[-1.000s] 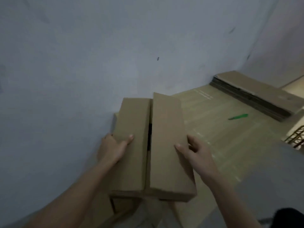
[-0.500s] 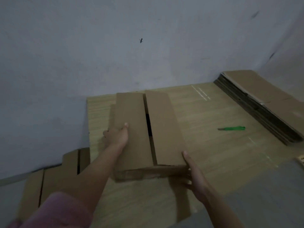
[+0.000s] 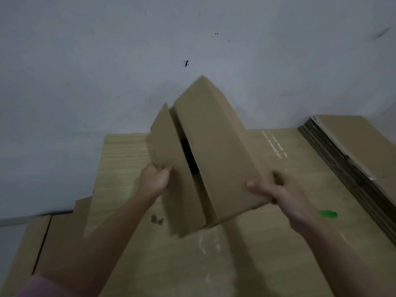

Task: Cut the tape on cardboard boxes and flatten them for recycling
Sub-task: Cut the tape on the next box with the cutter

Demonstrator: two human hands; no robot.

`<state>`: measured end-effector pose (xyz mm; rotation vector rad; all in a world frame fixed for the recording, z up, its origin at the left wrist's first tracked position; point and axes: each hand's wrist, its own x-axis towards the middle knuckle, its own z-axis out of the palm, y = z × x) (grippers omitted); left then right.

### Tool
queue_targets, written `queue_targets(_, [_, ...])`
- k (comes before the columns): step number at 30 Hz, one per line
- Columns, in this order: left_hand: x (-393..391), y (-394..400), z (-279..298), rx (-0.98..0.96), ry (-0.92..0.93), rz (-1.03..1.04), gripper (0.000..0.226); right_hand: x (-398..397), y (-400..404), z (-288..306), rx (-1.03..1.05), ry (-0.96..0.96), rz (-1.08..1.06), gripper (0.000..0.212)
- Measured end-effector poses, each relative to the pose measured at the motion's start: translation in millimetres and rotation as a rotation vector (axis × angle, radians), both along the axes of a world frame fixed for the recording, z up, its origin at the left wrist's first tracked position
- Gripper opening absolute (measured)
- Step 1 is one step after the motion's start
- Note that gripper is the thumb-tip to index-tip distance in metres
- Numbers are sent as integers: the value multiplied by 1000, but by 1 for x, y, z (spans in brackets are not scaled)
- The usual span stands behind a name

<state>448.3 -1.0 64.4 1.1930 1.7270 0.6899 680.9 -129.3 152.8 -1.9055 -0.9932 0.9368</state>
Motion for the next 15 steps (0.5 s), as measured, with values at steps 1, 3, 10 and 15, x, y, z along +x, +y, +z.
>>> queue_targets(1, [5, 3, 2, 24, 20, -4, 41, 9, 5, 7, 17, -227, 29, 106])
queue_targets(3, [12, 6, 2, 86, 29, 22, 43, 20, 11, 13, 133, -699, 118, 121])
queue_targets(10, [43, -26, 5, 491, 84, 168, 39, 90, 6, -93, 466, -1372, 478, 105])
queue_targets(15, [116, -49, 8, 574, 275, -190, 53, 137, -5, -125, 536, -933, 642, 56])
